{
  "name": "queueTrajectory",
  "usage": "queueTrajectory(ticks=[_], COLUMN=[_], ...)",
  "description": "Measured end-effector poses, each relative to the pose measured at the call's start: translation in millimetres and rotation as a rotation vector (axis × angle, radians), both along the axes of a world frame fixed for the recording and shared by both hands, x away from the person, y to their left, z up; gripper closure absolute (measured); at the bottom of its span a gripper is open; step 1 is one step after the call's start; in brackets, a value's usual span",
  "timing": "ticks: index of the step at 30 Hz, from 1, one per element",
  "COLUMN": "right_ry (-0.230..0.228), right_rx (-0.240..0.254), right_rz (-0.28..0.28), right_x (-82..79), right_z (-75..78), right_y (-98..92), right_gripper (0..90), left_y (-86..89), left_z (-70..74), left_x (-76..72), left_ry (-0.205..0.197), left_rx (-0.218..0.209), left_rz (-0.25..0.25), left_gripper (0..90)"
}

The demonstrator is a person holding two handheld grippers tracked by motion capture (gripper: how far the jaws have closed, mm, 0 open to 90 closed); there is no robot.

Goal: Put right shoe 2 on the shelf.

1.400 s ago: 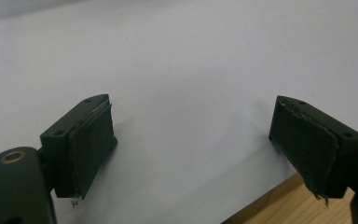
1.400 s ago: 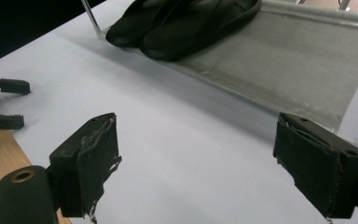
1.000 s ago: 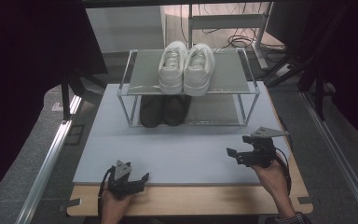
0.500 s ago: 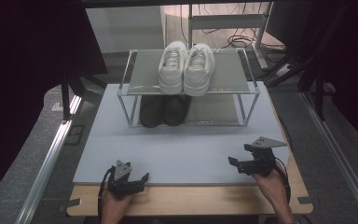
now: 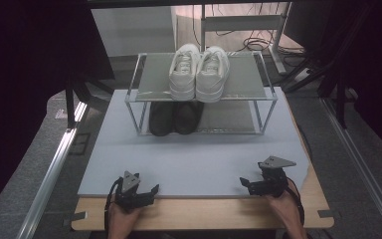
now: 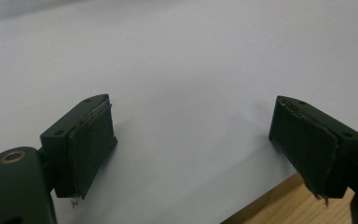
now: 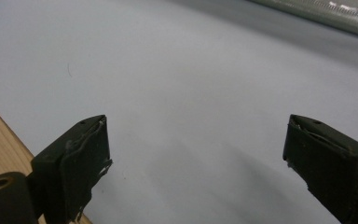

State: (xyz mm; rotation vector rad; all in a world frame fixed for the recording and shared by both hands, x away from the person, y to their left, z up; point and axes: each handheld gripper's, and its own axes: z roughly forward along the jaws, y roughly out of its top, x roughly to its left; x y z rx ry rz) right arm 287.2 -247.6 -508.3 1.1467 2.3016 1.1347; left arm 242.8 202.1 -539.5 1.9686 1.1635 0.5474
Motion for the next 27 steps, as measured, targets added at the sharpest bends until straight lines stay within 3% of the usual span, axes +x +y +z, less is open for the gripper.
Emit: queueTrajectory(ticks=[10, 14, 19, 27], right_ry=[0.004, -0.037, -0.07, -0.076], right_rx=[-0.027, -0.037, -0.01, -0.009], right_rz=[-0.001, -0.006, -0.019, -0.03], right_x=[-6.1, -9.9, -12.6, -14.3], right_z=[-20.2, -24.8, -29.7, -30.0], right_y=[6.9, 9.7, 9.8, 10.4], right_gripper=[2.2, 1.0, 0.0, 0.2], left_y=[-0.1, -0.1, -0.2, -0.3], left_z=[0.0, 0.0, -0.1, 0.0], left_x=[-0.1, -0.1, -0.3, -0.4], left_ry=[0.0, 0.0, -0.001, 0.0], left_rx=[0.0, 0.0, 0.0, 0.0], left_rz=[0.001, 0.002, 0.003, 0.004], left_gripper=[13.7, 13.7, 13.7, 13.7])
